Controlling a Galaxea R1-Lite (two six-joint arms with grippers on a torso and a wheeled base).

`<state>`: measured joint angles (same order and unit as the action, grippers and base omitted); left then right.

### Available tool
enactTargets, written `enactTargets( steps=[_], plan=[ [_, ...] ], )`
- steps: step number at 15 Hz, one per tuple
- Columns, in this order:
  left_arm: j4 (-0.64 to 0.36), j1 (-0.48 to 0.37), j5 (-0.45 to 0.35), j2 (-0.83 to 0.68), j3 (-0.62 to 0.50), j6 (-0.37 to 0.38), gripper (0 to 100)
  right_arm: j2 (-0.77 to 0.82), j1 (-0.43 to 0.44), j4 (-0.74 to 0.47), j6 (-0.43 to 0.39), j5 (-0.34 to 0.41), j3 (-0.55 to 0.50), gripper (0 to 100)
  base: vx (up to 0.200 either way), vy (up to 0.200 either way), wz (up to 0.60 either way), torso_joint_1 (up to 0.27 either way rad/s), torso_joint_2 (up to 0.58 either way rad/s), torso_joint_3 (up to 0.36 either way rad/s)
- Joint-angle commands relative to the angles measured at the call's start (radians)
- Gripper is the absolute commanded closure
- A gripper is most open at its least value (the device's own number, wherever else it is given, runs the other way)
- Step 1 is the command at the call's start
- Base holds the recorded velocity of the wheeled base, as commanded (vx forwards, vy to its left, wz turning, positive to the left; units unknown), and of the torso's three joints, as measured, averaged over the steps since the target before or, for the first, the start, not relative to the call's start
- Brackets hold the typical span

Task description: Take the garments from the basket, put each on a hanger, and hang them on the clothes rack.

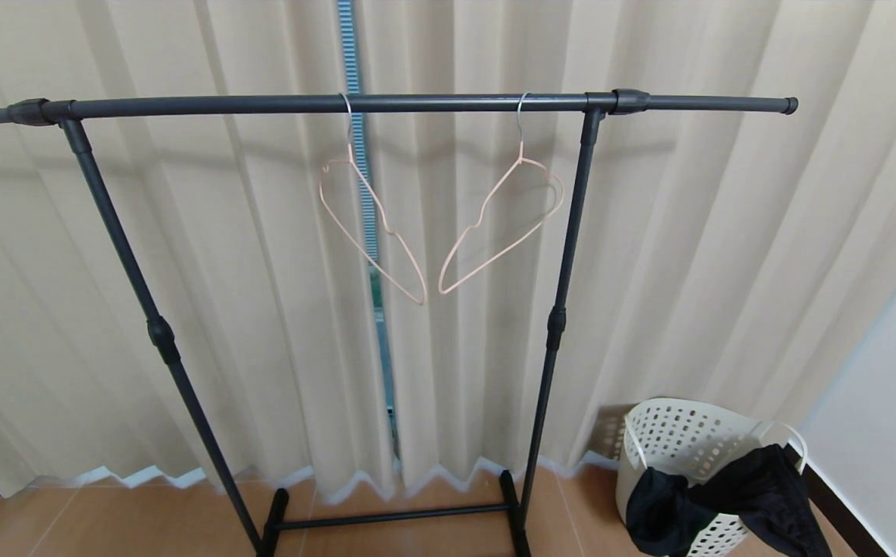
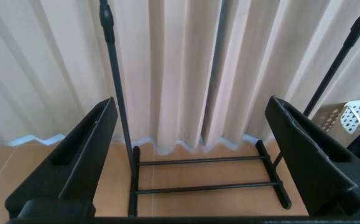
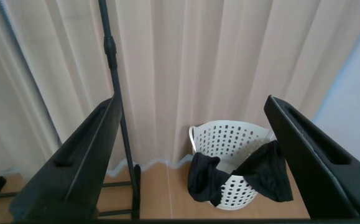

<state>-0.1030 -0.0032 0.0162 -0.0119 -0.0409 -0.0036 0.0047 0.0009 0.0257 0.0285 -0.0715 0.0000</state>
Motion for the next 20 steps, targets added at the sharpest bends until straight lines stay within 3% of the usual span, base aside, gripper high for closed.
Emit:
enactTargets(
  steps=[1,20],
  plan=[
    [0.0,0.0,-0.001,0.0,-0.001,-0.001,0,0.001,0.001,0.0,-0.009,-0.001,0.0,0,0.0,0.0,0.0,0.0,0.0,0.0],
    [0.0,0.0,-0.012,0.0,-0.001,-0.01,0,0.003,0.001,-0.001,-0.002,0.002,0.0,0,0.0,0.0,0.0,0.0,0.0,0.0]
  ],
)
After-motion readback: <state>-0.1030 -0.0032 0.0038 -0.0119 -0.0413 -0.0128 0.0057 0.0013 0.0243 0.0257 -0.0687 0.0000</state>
